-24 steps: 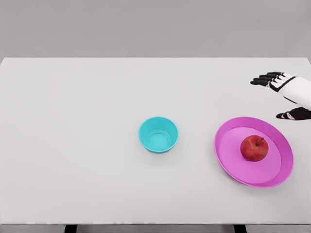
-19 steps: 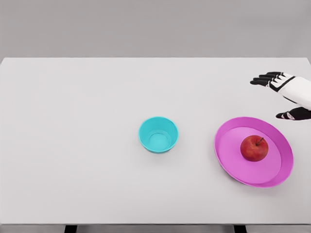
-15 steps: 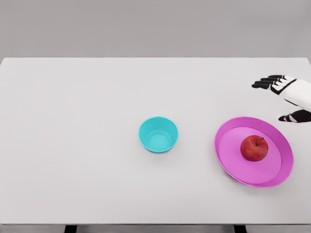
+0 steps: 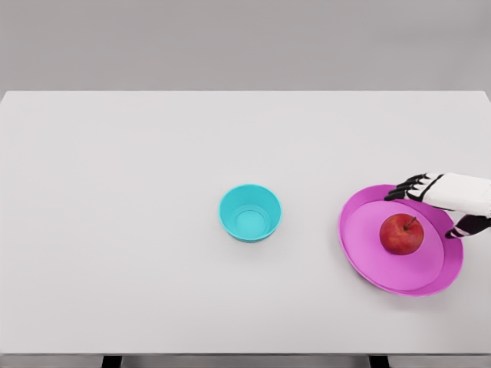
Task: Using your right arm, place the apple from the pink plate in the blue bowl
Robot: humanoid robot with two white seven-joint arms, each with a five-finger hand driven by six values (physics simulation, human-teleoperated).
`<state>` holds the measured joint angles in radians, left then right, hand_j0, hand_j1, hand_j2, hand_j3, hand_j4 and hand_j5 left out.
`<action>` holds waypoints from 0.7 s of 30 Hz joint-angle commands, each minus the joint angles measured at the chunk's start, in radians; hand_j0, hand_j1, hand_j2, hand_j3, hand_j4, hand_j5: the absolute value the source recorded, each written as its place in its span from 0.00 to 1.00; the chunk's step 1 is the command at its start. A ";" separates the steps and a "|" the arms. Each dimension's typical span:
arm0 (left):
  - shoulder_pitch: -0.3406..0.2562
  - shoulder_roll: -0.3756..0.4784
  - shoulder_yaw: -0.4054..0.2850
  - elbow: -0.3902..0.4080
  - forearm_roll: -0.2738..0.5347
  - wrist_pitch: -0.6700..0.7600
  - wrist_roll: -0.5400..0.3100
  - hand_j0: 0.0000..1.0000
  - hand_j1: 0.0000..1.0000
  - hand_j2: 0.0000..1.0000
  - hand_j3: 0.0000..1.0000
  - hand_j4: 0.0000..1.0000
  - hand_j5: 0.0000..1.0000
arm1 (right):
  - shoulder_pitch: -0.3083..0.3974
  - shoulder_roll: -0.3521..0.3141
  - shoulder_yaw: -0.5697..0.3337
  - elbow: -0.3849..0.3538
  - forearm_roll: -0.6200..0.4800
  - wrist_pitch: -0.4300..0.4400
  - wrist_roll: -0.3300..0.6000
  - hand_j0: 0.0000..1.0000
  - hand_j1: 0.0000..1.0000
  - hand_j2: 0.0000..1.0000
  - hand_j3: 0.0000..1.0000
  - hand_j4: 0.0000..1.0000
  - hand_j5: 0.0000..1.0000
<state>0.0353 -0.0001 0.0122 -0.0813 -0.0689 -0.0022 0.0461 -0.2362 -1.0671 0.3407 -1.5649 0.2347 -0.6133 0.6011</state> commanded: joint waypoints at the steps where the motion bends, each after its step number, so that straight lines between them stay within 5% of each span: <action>1: 0.000 0.000 0.000 0.000 0.000 -0.001 0.000 1.00 1.00 1.00 1.00 1.00 1.00 | 0.000 0.006 0.012 -0.023 -0.006 0.002 0.010 1.00 1.00 1.00 1.00 1.00 1.00; 21: 0.000 0.000 0.000 0.000 0.000 0.001 0.000 1.00 1.00 1.00 1.00 1.00 1.00 | -0.006 0.049 0.064 -0.037 0.005 0.002 0.010 1.00 1.00 1.00 1.00 1.00 1.00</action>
<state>0.0338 -0.0001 0.0120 -0.0814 -0.0689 -0.0021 0.0461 -0.2424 -1.0178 0.3995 -1.6016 0.2449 -0.6134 0.6112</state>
